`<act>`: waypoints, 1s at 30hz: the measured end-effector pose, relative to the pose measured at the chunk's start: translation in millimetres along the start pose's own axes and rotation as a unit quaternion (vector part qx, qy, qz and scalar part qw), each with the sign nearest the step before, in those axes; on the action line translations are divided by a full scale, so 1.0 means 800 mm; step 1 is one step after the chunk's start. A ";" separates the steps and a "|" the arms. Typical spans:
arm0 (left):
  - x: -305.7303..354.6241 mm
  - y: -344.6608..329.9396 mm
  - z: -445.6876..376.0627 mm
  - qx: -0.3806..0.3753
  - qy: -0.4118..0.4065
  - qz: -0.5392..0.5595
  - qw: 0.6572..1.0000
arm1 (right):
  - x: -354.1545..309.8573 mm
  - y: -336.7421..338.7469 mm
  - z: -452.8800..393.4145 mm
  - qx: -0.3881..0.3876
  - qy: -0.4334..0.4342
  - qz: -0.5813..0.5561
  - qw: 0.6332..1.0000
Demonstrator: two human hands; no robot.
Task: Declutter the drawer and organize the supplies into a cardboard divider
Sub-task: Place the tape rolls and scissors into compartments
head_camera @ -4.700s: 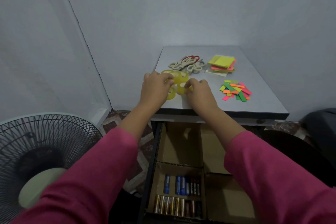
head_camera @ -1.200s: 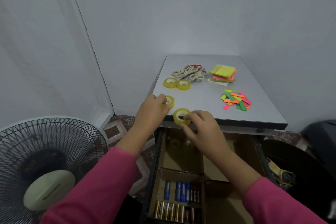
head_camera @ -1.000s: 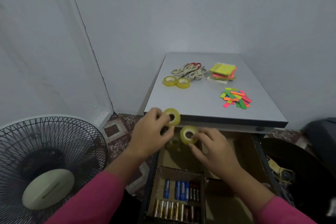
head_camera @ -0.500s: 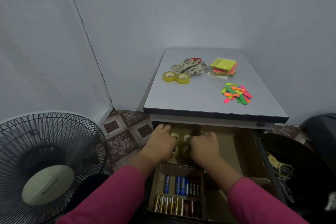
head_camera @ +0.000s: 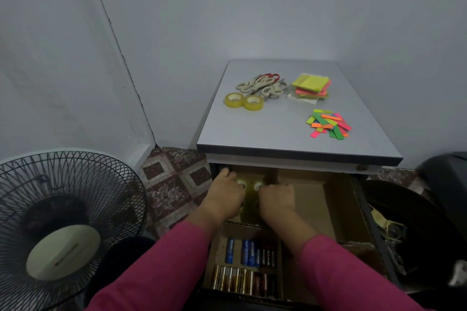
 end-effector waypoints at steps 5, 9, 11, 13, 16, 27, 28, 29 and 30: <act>0.002 -0.002 -0.001 -0.004 0.006 -0.008 1.000 | -0.003 -0.004 0.000 0.017 -0.011 0.013 1.000; 0.006 -0.003 0.001 -0.005 0.010 -0.016 1.000 | 0.000 -0.006 0.002 0.019 -0.008 0.013 1.000; 0.007 -0.004 0.003 -0.001 0.016 -0.014 1.000 | 0.000 -0.006 0.003 0.016 -0.008 0.009 1.000; 0.007 -0.005 0.004 0.006 0.020 -0.012 1.000 | 0.000 -0.006 0.005 0.011 -0.009 0.011 1.000; 0.007 -0.005 0.004 0.008 0.028 -0.011 1.000 | -0.002 -0.005 0.009 0.011 -0.008 0.013 1.000; -0.001 -0.007 0.020 0.129 0.037 0.151 0.979 | 0.006 -0.002 0.034 0.035 0.000 -0.102 0.994; -0.004 -0.005 0.027 0.175 0.039 0.189 0.966 | 0.008 -0.001 0.043 0.067 0.005 -0.111 0.992; -0.007 -0.003 0.034 0.238 0.043 0.222 0.945 | 0.010 0.003 0.052 0.114 0.014 -0.121 0.986; -0.009 0.001 0.041 0.311 0.045 0.250 0.916 | 0.012 0.009 0.060 0.173 0.030 -0.136 0.975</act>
Point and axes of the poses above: each hand's wrist, its own z-axis away from the middle knuckle, its own y-axis out of the back of the hand, x = y × z, the point moved 3 cm from there along -z, towards the middle knuckle, and after that the axes turned 10 degrees about -x, right-handed, at the moved point
